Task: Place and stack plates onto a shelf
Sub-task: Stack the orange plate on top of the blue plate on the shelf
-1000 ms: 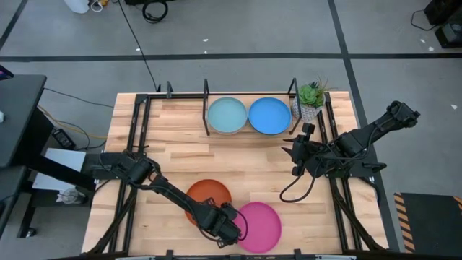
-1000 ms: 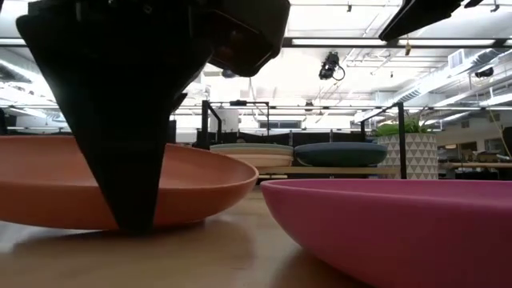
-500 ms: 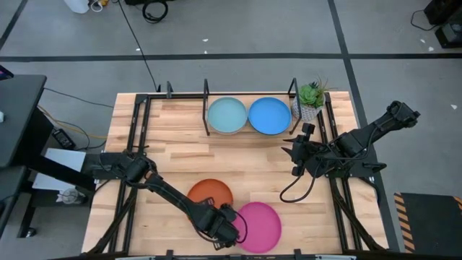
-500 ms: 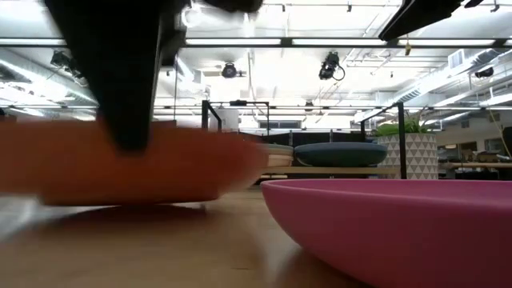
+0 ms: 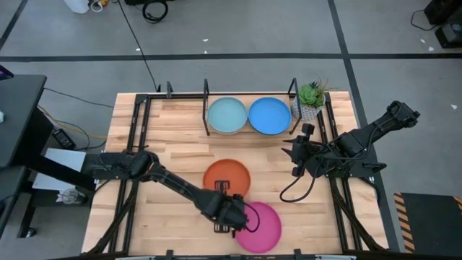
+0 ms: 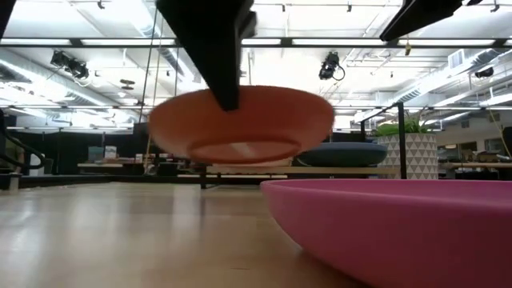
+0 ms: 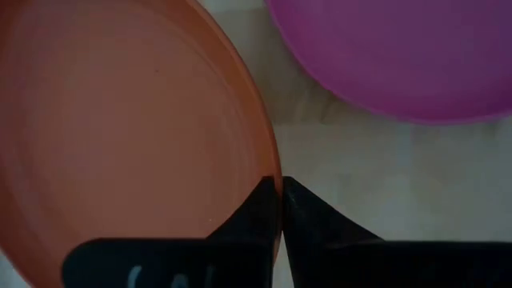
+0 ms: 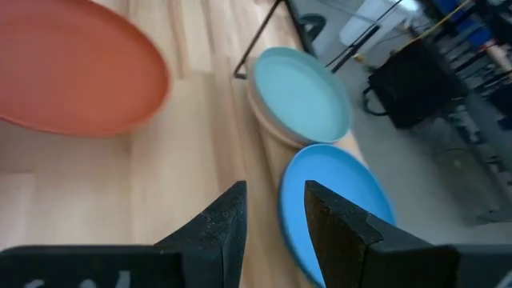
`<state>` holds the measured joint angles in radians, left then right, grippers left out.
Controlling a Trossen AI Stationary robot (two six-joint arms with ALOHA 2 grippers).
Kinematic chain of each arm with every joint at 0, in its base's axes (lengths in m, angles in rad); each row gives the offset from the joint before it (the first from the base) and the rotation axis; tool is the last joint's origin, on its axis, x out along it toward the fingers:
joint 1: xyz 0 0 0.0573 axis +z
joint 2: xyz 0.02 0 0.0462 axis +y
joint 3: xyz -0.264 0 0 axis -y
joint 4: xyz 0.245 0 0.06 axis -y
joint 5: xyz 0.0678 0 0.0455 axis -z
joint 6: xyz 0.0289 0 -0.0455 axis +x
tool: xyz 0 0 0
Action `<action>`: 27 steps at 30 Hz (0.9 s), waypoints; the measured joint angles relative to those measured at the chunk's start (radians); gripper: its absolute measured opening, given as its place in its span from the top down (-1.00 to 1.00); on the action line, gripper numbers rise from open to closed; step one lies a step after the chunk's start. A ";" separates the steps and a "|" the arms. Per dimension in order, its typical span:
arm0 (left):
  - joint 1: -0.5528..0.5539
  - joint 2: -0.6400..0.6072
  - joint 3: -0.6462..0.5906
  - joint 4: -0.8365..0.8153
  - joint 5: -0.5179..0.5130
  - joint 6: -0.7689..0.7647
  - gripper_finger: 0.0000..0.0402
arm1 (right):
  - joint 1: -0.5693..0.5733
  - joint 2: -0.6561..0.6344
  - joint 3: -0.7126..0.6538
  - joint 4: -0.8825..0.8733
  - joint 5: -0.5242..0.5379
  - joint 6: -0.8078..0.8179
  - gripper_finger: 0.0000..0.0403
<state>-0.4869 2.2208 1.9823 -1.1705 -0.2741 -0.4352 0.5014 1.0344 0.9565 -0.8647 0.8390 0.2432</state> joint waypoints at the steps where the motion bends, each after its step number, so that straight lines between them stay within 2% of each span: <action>1: 0.004 0.000 0.000 0.001 -0.013 0.048 0.91 | 0.000 0.000 0.000 -0.001 -0.015 0.007 0.34; 8: 0.039 0.000 0.000 0.003 -0.100 0.342 0.91 | 0.018 0.000 0.000 -0.013 -0.130 0.074 0.34; 15: 0.110 -0.001 0.000 0.034 -0.204 0.543 0.91 | 0.080 -0.001 0.000 -0.051 -0.134 0.145 0.34; 20: 0.177 -0.001 0.000 0.146 -0.200 0.775 0.91 | 0.133 -0.026 0.000 -0.099 -0.115 0.194 0.34; 23: 0.231 -0.002 0.000 0.222 -0.198 0.906 0.91 | 0.168 -0.054 0.000 -0.117 -0.065 0.222 0.34; 27: 0.329 -0.002 0.001 0.293 -0.119 1.034 0.91 | 0.210 -0.091 0.000 -0.125 -0.005 0.248 0.34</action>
<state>-0.1577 2.2185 1.9831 -0.8772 -0.3934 0.5992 0.7115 0.9436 0.9565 -0.9892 0.8340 0.4912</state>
